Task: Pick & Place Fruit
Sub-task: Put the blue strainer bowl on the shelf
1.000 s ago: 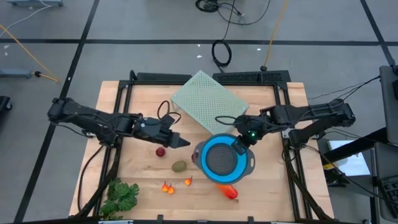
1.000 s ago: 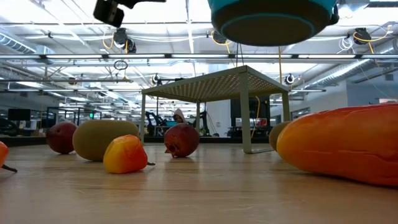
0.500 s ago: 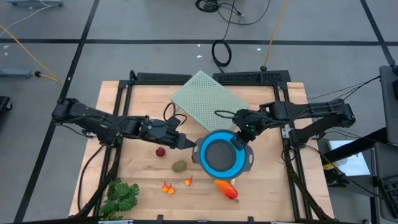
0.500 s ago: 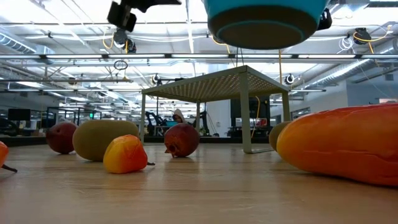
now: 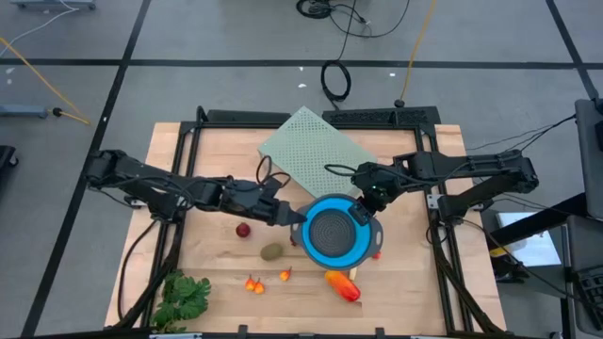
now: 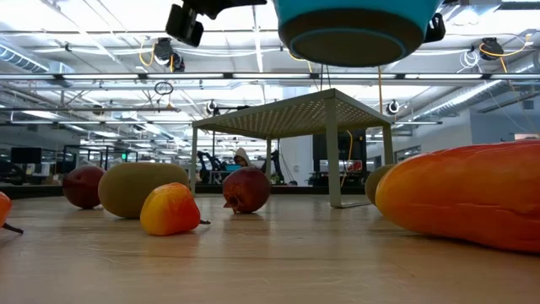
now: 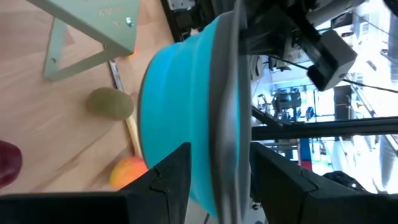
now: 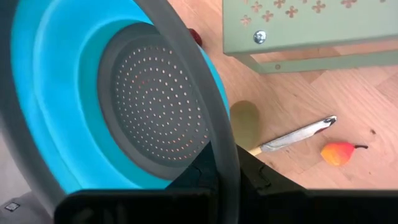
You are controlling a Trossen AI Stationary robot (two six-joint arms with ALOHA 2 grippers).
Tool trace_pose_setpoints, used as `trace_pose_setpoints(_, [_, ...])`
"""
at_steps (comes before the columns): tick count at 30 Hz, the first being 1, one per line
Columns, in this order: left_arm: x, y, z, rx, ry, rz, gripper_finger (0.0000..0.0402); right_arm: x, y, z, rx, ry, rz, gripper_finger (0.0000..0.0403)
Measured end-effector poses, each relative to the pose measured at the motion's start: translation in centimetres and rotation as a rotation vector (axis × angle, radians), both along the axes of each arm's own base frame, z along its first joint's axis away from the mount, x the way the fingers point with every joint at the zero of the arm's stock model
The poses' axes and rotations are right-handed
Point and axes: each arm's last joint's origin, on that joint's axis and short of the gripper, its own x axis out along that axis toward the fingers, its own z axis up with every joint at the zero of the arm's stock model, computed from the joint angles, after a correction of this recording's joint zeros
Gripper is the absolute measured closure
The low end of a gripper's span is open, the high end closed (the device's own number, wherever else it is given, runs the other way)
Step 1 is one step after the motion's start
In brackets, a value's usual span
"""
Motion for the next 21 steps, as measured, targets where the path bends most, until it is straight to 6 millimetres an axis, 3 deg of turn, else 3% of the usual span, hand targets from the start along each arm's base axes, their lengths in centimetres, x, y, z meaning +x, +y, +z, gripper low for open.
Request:
trace_pose_setpoints(16, [0.34,0.13,-0.34,0.008,0.003,0.017,0.0241,0.26,0.01,0.16,-0.005,-0.034,0.009,0.0399])
trace_pose_setpoints(21, [0.34,0.14,-0.33,0.01,0.001,0.013,0.0278,0.24,0.0,0.14,-0.005,-0.032,0.009,0.0399])
